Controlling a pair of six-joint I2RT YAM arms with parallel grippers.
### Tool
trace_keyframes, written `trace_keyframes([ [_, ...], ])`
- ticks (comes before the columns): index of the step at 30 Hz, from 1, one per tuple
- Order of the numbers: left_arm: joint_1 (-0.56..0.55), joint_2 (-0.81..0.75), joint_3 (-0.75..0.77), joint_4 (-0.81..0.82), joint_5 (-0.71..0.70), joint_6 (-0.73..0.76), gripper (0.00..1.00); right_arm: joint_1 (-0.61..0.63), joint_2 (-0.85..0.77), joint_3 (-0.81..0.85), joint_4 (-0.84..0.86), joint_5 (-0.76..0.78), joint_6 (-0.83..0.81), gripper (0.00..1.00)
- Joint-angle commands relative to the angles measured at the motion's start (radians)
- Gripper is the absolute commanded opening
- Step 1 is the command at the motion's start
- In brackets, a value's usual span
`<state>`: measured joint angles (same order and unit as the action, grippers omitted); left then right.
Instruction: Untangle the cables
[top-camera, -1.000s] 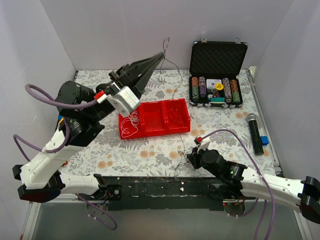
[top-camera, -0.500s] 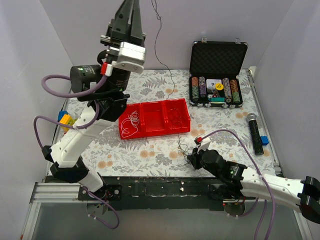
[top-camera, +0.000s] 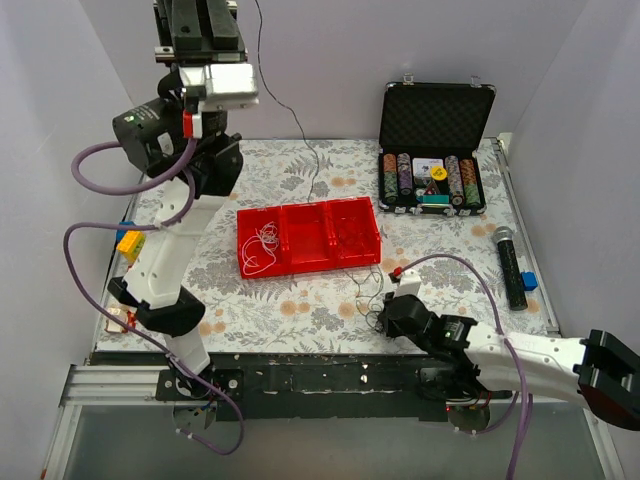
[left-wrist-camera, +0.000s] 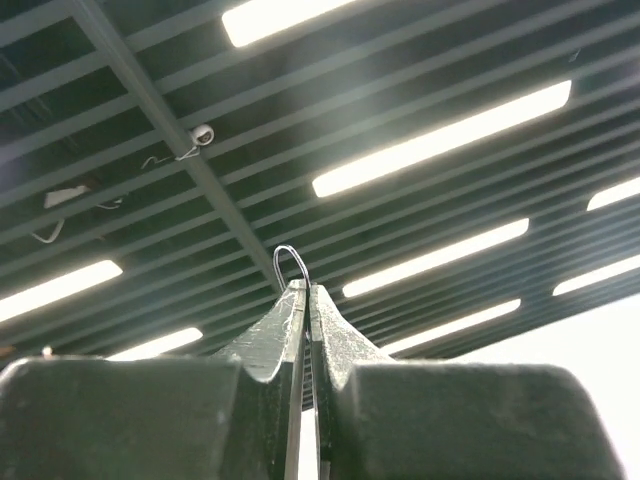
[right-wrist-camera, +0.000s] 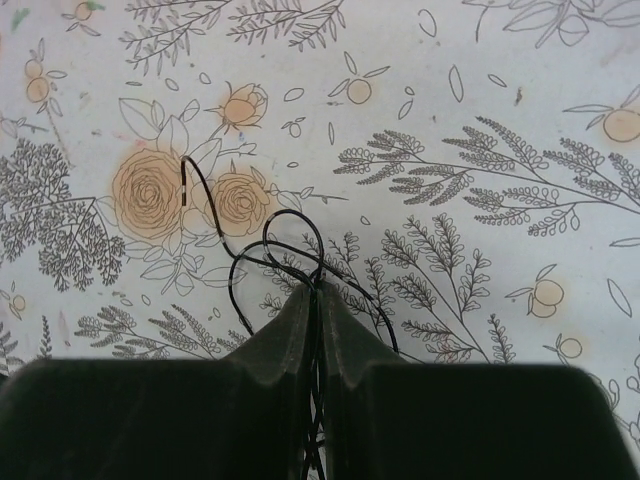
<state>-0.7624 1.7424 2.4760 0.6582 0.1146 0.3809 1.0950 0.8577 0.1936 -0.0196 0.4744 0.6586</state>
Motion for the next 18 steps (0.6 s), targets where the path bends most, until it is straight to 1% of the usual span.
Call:
trace_keyframes([
  [1,0.205,0.002,0.001,0.069,-0.029,-0.069,0.00,0.005,0.125,0.087,-0.328,0.130,0.316,0.01],
  [3,0.358,-0.042,-0.043,0.073,-0.067,-0.160,0.00,0.019,0.123,0.107,-0.402,0.161,0.390,0.01],
  [4,0.449,-0.067,-0.093,0.083,-0.085,-0.204,0.00,0.025,0.095,0.112,-0.425,0.176,0.407,0.01],
  [6,0.591,-0.139,-0.199,0.089,-0.093,-0.272,0.00,0.028,0.023,0.121,-0.474,0.222,0.446,0.01],
  [8,0.719,-0.188,-0.279,0.089,-0.093,-0.353,0.00,0.028,-0.057,0.138,-0.534,0.297,0.479,0.01],
  [9,0.760,-0.204,-0.307,0.083,-0.095,-0.373,0.00,0.026,-0.095,0.147,-0.561,0.322,0.499,0.01],
  [10,0.841,-0.216,-0.333,0.077,-0.090,-0.373,0.00,0.026,-0.126,0.156,-0.571,0.352,0.509,0.01],
  [11,0.903,-0.222,-0.347,0.077,-0.090,-0.414,0.00,0.026,-0.150,0.176,-0.610,0.378,0.518,0.01],
  [12,0.960,-0.224,-0.362,0.063,-0.090,-0.440,0.00,0.026,-0.166,0.203,-0.659,0.418,0.564,0.01],
  [14,1.073,-0.231,-0.385,0.035,-0.076,-0.517,0.00,0.026,-0.180,0.280,-0.750,0.501,0.591,0.01],
  [15,1.131,-0.239,-0.408,0.037,-0.064,-0.555,0.00,0.026,-0.181,0.323,-0.843,0.559,0.681,0.01],
  [16,1.170,-0.251,-0.434,0.044,-0.047,-0.592,0.00,0.026,-0.190,0.360,-0.940,0.617,0.750,0.01],
  [17,1.201,-0.256,-0.463,0.041,-0.037,-0.621,0.00,0.025,-0.206,0.384,-0.998,0.662,0.781,0.01],
  [18,1.215,-0.265,-0.482,0.034,-0.026,-0.648,0.00,0.025,-0.229,0.401,-1.017,0.702,0.776,0.01],
])
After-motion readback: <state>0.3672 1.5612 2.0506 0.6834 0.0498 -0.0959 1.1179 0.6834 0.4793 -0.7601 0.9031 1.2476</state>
